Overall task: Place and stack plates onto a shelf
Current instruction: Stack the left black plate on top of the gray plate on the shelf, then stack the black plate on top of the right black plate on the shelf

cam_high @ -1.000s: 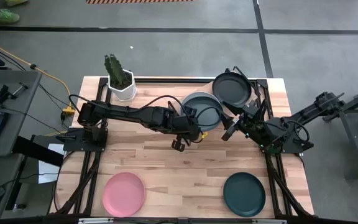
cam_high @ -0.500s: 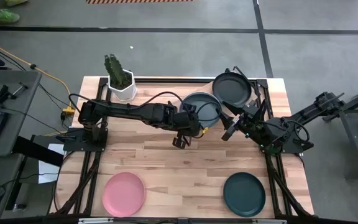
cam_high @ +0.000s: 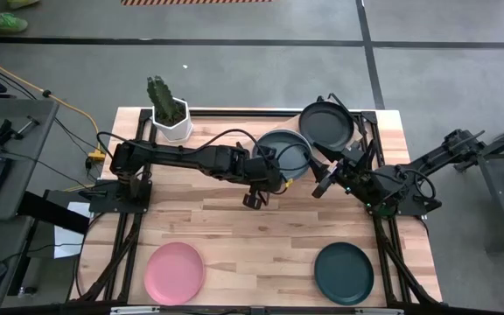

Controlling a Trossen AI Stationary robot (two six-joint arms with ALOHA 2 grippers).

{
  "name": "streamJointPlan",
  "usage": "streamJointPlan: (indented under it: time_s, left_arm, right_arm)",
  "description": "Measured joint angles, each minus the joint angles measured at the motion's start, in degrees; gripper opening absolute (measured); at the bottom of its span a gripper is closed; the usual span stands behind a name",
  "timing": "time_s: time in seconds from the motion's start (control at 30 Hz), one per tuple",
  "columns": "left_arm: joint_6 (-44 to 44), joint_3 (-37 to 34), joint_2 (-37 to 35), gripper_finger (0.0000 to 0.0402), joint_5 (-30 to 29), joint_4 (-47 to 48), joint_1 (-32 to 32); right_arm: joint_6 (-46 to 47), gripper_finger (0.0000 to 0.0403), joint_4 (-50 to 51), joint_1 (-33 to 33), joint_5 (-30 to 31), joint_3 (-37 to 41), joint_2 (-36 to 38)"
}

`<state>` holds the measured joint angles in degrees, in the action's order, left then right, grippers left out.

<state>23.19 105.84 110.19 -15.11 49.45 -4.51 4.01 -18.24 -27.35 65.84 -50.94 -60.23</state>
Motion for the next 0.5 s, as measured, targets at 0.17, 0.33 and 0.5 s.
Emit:
streamJointPlan:
  time_s: [0.17,0.33,0.5]
  left_arm:
    - [-0.1,0.0,0.0,0.005,0.0,0.0,0.0]
    - [-0.6,0.0,0.0,0.0102,0.0,0.0,0.0]
    - [-3.4,0.0,-1.8,0.0147,-1.5,0.3,0.0]
  right_arm:
    - [0.0,0.0195,0.0,0.0,0.0,0.0,0.0]
    - [0.0,0.0195,0.0,0.0,0.0,0.0,0.0]
    - [0.0,0.0195,0.0,0.0,0.0,0.0,0.0]
